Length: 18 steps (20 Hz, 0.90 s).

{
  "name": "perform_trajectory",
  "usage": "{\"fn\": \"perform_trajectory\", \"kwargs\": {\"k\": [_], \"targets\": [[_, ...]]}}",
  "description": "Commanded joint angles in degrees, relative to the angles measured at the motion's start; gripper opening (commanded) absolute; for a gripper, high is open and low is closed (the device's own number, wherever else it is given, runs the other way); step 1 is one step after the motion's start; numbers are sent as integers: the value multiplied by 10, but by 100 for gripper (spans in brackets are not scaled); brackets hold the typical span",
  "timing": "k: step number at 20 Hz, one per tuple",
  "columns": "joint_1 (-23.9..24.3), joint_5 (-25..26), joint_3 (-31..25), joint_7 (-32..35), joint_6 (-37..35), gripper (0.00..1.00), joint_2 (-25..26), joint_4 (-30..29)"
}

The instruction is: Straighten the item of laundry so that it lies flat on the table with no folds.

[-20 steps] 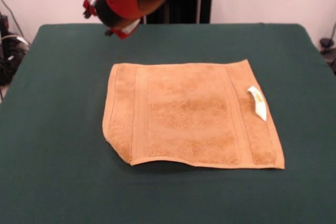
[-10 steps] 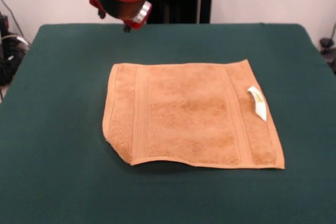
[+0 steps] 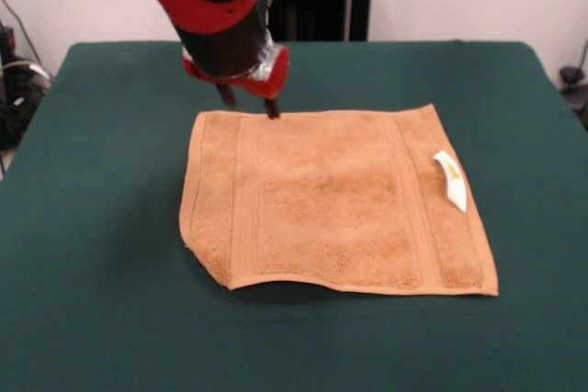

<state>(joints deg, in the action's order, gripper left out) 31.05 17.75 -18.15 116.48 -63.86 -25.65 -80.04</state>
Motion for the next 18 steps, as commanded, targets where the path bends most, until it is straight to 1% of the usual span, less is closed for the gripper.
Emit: {"fn": "perform_trajectory", "kwargs": {"k": [1,6,9,12,14,18], "targets": [[47,-59,-179,-241,23,100,79,-111],[96,-98,-258,-264,-50,100,109,-130],[115,-105,-288,-260,-67,100,118,-139],[128,-120,-309,-234,-75,100,118,-152],[130,-119,-314,-223,-70,100,123,-152],[133,-97,-324,-216,-44,100,141,-149]]}}
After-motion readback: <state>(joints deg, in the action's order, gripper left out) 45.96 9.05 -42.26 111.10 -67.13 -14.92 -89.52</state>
